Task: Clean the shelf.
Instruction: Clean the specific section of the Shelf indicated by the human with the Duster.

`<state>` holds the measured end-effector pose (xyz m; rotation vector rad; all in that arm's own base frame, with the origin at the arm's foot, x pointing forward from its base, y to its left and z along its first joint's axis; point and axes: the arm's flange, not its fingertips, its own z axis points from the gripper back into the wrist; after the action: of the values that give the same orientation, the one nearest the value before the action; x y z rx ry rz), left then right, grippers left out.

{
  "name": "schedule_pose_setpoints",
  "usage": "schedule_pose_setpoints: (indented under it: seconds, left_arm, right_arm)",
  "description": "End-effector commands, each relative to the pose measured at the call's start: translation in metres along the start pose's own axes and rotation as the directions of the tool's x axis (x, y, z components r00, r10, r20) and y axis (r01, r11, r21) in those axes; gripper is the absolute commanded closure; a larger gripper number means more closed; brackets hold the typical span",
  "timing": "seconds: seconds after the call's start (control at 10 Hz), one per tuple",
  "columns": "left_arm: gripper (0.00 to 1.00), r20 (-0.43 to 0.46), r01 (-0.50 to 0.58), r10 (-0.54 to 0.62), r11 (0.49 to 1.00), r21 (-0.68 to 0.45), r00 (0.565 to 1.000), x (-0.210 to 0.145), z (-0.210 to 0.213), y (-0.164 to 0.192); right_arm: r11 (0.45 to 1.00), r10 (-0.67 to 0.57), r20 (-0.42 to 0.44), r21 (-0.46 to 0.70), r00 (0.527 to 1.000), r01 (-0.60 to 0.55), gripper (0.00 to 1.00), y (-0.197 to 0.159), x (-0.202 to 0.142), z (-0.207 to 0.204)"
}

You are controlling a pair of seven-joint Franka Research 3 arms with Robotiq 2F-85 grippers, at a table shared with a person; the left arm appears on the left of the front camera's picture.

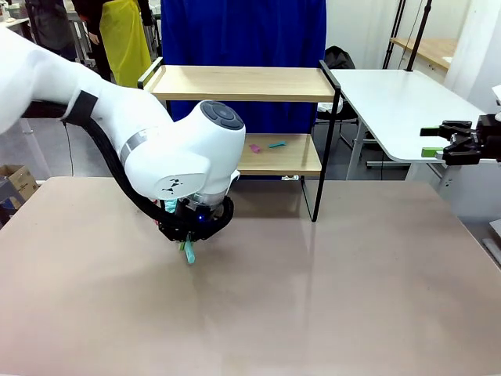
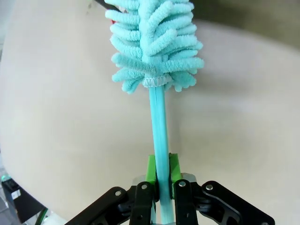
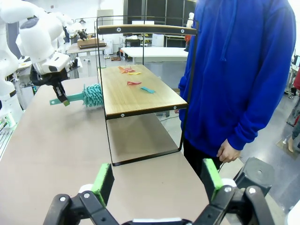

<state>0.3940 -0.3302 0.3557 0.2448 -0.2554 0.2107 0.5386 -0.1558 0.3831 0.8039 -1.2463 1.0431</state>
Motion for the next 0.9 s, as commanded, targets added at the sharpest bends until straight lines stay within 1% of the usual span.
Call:
schedule_pose_setpoints:
  seconds: [0.0,0.3,0.5,0.7,0.8]
  left_arm:
    - [0.87,0.035,0.065,-0.063,0.996,-0.066,0.997,-0.013,0.014,0.020]
    - [0.87,0.065,0.179,-0.171,0.974,-0.141,0.983,-0.022,0.026,0.029]
    - [0.87,0.095,0.248,-0.235,0.955,-0.165,0.967,-0.031,0.037,0.047]
    - [0.87,0.119,0.362,-0.345,0.911,-0.198,0.931,-0.043,0.047,0.069]
    - [0.87,0.115,0.418,-0.402,0.886,-0.201,0.908,-0.048,0.049,0.080]
  right_arm:
    - [1.000,0.006,0.000,0.003,1.000,-0.006,0.00,0.001,0.003,-0.001]
    - [1.000,0.006,0.000,0.003,1.000,-0.006,0.00,0.001,0.003,-0.001]
    - [1.000,0.006,0.000,0.003,1.000,-0.006,0.00,0.001,0.003,-0.001]
    - [1.000,0.006,0.000,0.003,1.000,-0.006,0.00,0.001,0.003,-0.001]
    - [1.000,0.006,0.000,0.003,1.000,-0.006,0.00,0.001,0.003,-0.001]
